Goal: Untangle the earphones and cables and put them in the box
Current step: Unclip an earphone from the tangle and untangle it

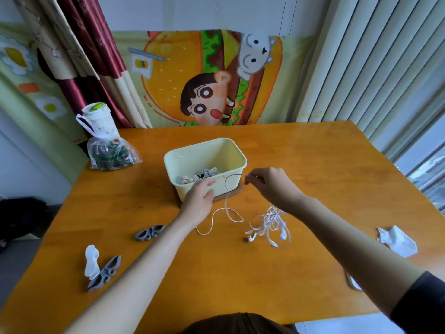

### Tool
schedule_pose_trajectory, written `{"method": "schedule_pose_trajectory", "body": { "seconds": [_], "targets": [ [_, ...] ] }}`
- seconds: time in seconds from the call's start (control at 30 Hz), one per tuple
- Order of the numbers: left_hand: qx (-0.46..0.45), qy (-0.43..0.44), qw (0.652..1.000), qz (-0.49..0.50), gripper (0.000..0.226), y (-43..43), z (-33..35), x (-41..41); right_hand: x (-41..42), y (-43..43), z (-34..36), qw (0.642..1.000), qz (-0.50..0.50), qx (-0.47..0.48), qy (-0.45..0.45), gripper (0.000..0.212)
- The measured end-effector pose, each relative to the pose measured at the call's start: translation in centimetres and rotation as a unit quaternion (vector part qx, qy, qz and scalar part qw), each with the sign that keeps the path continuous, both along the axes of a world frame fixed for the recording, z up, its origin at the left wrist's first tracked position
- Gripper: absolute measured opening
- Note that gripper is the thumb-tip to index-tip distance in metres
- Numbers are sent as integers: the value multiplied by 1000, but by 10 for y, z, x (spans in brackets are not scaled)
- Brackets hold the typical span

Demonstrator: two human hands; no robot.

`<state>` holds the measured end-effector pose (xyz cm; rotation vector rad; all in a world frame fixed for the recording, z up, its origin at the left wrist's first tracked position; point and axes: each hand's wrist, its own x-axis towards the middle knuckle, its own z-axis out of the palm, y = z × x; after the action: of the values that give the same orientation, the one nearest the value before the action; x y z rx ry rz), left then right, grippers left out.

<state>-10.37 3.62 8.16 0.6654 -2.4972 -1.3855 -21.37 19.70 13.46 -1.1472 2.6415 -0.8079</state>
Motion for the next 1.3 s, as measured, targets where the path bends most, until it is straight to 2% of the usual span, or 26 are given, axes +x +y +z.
{"method": "schedule_pose_trajectory", "body": {
  "seconds": [0.1,0.17,0.27,0.53,0.7,0.8,0.87,0.93,1.0,1.1,1.17,1.27,1.3],
  "targets": [
    [75,80,992,-68,23,27,31,-11,11,-13,12,998,45,-29,16,23],
    [69,96,990,-77,17,30,38,-13,13,-15,12,998,49,-48,6,24],
    [66,106,991,-57,27,22,37,-12,11,-8,1,996,43,-53,-60,18],
    [78,105,988,81,29,-11,25,-4,-4,28,-58,987,-18,77,-143,12],
    [84,70,983,148,31,-28,-7,6,-15,39,-64,985,-52,109,-125,9],
    [56,12,986,159,30,-35,-29,14,-19,39,-62,986,-73,98,-113,4],
    [3,-46,989,141,29,-40,-41,20,-17,35,-58,987,-73,98,-100,2],
    [-95,-110,985,96,27,-38,-47,23,-13,29,-53,989,-63,96,-89,4],
    [-152,-96,983,36,29,-25,-41,19,-7,23,-49,991,-44,95,-84,6],
    [-94,-8,993,-69,28,12,-20,4,5,12,-44,994,-1,88,-72,6],
    [-42,-15,990,-133,25,35,-12,-6,13,7,-41,996,26,61,-61,10],
    [-11,-22,990,-141,10,49,-7,-14,17,7,-38,999,32,19,-37,12],
    [-17,-24,991,-131,14,49,-6,-14,17,8,-39,999,26,4,-34,9]
  ]
}}
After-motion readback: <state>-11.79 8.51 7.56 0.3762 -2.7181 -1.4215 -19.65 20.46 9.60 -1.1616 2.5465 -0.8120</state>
